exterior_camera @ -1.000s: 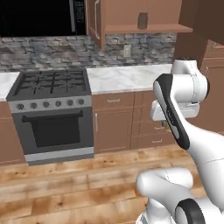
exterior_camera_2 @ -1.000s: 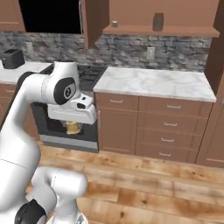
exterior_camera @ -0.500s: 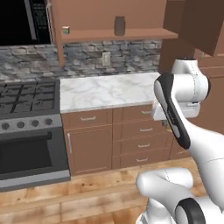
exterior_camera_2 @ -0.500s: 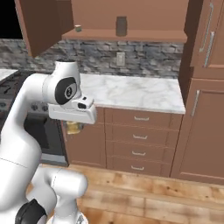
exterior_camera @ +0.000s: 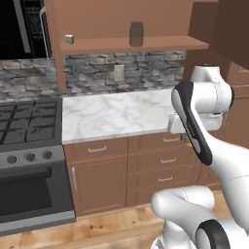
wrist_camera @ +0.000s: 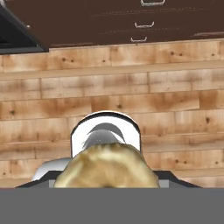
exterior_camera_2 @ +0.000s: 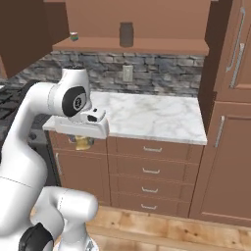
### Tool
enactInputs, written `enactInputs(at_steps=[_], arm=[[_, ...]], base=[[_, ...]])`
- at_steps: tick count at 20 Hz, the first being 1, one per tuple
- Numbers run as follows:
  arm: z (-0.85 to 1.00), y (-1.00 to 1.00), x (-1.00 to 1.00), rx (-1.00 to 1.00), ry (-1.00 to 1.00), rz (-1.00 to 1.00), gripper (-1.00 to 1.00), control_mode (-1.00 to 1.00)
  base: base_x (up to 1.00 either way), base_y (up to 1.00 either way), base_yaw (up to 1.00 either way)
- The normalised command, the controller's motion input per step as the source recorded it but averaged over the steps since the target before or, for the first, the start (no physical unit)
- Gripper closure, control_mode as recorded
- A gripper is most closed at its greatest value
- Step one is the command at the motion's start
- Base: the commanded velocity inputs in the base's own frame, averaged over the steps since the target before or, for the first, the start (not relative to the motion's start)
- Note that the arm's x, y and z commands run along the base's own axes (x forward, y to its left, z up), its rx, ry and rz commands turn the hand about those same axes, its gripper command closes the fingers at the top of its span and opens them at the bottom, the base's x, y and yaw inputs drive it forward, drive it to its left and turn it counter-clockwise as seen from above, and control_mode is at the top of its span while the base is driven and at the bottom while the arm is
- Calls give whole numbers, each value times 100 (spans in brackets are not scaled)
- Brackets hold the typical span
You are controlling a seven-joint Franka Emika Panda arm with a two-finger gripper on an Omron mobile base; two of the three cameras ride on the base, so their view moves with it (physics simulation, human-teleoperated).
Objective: Pick the candle and jar from the dining table and place them in the open cabinet. Close the cabinet after placing the objects.
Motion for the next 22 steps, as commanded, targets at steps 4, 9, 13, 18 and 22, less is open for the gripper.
enactInputs(at_steps=[4,9,13,18,22], arm=[[0,0,0,0,0,0,100,100],[0,0,0,0,0,0,100,100],[0,0,0,0,0,0,100,100],[0,0,0,0,0,0,100,100],[0,0,0,0,0,0,100,100]], base=[[58,18,0],[59,11,0],[62,4,0],[63,0,0],[63,0,0]])
